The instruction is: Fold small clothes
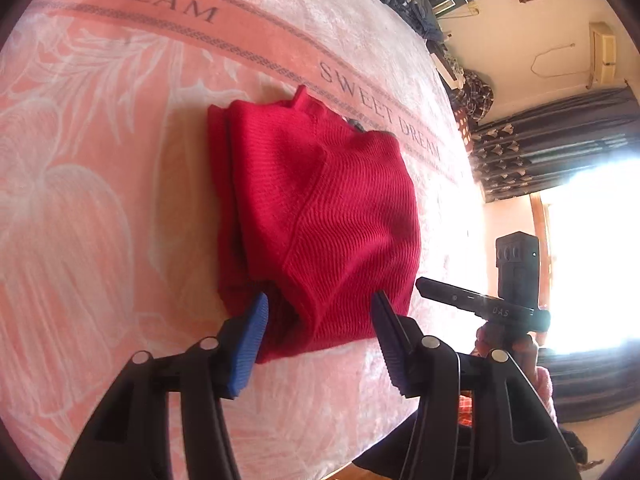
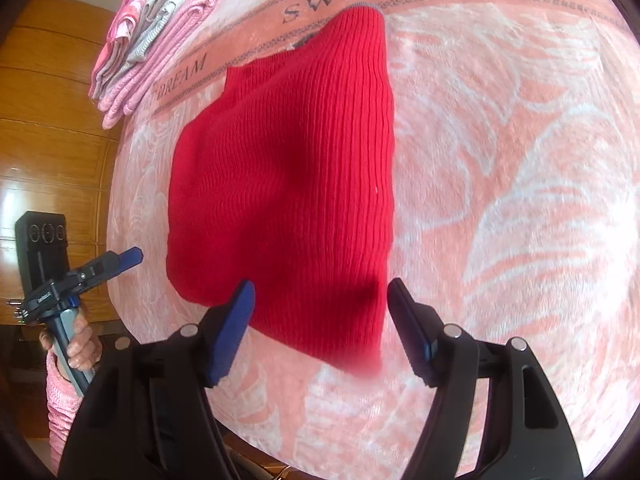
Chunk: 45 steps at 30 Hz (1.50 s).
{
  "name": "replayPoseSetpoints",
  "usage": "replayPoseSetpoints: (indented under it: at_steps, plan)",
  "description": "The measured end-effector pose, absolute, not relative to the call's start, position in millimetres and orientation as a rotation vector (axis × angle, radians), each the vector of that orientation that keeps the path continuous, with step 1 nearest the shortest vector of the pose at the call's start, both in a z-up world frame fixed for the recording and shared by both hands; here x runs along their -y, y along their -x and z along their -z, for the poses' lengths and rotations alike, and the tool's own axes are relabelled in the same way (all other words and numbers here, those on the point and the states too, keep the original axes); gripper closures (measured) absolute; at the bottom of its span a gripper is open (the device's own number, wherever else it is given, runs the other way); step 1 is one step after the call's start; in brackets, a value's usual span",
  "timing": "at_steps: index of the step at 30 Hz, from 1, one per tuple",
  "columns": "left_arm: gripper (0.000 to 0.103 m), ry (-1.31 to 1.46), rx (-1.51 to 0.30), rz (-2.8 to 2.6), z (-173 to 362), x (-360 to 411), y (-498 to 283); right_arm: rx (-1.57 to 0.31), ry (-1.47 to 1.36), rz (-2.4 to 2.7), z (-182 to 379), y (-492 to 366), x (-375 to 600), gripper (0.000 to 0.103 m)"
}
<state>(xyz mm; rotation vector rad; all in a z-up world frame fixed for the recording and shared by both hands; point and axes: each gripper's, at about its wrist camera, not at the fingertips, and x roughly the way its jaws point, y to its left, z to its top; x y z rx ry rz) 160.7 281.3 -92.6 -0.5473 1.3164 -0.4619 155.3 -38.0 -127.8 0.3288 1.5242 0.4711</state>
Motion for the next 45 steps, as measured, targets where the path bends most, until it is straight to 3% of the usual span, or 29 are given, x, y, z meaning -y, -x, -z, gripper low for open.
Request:
replayPoseSetpoints:
  at_steps: [5, 8, 10, 12, 14, 15, 18, 25, 30, 31, 33, 35, 40, 42, 43, 45]
  plan:
    - [0.051, 0.390, -1.354, 0.395, 101.8, -235.6, -132.7, -1.553, -0.317, -0.465, 134.7, -129.8, 41.9, 0.035]
    - [0.061, 0.354, -1.426, 0.330, 126.8, -226.3, -131.5, -1.544, -0.320, -0.479, 134.9, -125.1, 43.1, 0.035]
    - [0.063, 0.336, -1.440, 0.287, 138.1, -225.7, -132.9, -1.533, -0.325, -0.492, 136.4, -124.6, 43.4, 0.035]
    - [0.070, 0.316, -1.424, 0.273, 143.8, -226.5, -137.7, -1.526, -0.345, -0.500, 142.1, -129.6, 41.9, 0.035]
    - [0.088, 0.299, -1.408, 0.287, 146.3, -226.4, -142.1, -1.527, -0.384, -0.508, 153.1, -134.2, 41.6, 0.037]
    - [0.095, 0.319, -1.409, 0.312, 147.1, -227.4, -143.6, -1.530, -0.403, -0.513, 160.2, -135.7, 42.6, 0.051]
    - [0.097, 0.376, -1.409, 0.364, 144.6, -229.6, -142.1, -1.529, -0.413, -0.533, 169.6, -137.6, 49.8, 0.085]
    - [0.097, 0.388, -1.476, 0.434, 156.8, -231.3, -129.6, -1.573, -0.399, -0.529, 164.0, -138.1, 72.0, 0.091]
    - [0.096, 0.478, -1.527, 0.467, 175.1, -244.9, -135.8, -1.595, -0.347, -0.529, 171.4, -140.7, 60.4, 0.079]
    - [0.095, 0.475, -1.528, 0.489, 169.3, -246.3, -137.0, -1.591, -0.333, -0.538, 166.8, -143.0, 59.8, 0.074]
    - [0.088, 0.453, -1.523, 0.526, 154.4, -247.8, -138.2, -1.553, -0.339, -0.540, 155.1, -146.8, 65.3, 0.052]
    - [0.062, 0.448, -1.488, 0.560, 137.2, -253.2, -140.8, -1.520, -0.333, -0.526, 144.6, -152.7, 71.6, 0.051]
    - [0.060, 0.480, -1.367, 0.481, 104.9, -265.9, -150.4, -1.409, -0.244, -0.458, 107.8, -165.0, 73.9, 0.051]
    - [0.056, 0.439, -1.295, 0.414, 89.9, -264.7, -147.1, -1.359, -0.169, -0.430, 91.1, -161.6, 67.2, 0.038]
    - [0.049, 0.419, -1.272, 0.374, 83.9, -262.6, -143.8, -1.339, -0.131, -0.410, 84.0, -159.6, 62.6, 0.034]
    - [0.044, 0.401, -1.243, 0.303, 75.2, -260.9, -133.4, -1.306, -0.089, -0.392, 72.9, -152.9, 53.9, 0.028]
